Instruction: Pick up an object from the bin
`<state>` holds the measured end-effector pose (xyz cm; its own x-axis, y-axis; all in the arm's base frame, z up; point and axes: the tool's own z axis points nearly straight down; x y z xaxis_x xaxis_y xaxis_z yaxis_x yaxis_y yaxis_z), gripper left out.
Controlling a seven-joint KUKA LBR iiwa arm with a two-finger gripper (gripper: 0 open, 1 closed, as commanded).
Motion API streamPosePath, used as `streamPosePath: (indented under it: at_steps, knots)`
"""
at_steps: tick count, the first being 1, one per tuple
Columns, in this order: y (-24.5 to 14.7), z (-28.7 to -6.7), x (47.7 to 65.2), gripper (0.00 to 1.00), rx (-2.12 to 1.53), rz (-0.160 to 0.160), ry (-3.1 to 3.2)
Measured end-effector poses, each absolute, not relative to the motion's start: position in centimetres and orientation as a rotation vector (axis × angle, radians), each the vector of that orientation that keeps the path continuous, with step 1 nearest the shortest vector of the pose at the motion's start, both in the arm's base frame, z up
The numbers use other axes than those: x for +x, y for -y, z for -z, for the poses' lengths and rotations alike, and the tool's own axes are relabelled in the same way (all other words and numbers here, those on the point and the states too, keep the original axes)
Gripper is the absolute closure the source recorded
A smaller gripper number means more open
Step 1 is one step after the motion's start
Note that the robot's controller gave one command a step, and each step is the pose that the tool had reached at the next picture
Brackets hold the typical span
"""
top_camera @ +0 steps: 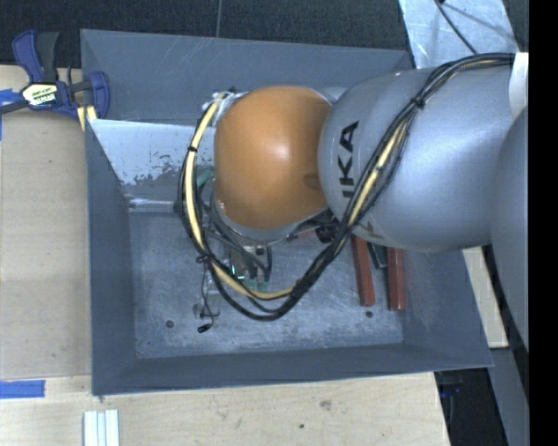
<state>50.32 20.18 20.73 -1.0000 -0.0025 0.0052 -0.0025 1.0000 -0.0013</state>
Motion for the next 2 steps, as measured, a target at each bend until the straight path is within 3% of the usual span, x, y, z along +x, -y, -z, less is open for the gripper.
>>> streamPosePath:
  at_steps: [1,2]
  knots:
    - [-12.3,-16.3,50.8,0.0,0.127,0.0,3.141]
    - [-7.3,-8.9,55.8,0.0,0.406,0.001,3.119]
